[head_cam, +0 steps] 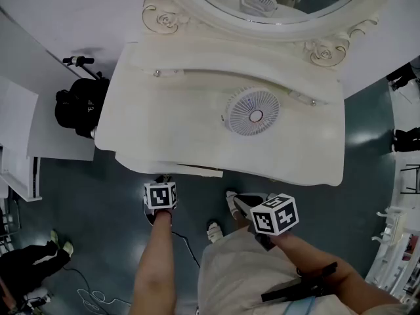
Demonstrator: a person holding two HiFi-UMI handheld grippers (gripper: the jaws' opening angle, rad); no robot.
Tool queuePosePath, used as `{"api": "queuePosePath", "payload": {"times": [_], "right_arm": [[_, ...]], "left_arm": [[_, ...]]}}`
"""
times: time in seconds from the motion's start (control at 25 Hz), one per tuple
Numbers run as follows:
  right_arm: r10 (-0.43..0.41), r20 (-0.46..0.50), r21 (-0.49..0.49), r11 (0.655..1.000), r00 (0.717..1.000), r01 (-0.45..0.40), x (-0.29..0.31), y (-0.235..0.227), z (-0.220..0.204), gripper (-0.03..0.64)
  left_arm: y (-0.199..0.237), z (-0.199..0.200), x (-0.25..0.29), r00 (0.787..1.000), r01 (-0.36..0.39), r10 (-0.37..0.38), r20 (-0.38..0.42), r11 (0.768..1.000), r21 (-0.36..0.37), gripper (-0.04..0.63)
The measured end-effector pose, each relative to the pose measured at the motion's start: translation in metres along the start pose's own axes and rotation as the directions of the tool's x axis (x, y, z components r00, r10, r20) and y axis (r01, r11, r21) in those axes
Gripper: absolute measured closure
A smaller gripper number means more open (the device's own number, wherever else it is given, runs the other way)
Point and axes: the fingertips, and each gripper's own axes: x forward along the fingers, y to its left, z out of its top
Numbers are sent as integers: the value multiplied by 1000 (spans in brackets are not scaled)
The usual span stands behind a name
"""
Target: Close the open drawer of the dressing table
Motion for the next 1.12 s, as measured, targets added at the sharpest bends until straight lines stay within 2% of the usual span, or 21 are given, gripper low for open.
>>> {"api": "queuePosePath", "payload": {"times": [0.52,1.12], "right_arm": [[-13,-8,15,1000,1000,13,-3,-12,4,600],[-16,-14,24,1000,1000,16,-1,-16,8,600]], "left_arm": [[0,28,11,999,-16,15,33,1000,8,476],[-3,47,19,1000,4,-4,22,1000,14,471]]}}
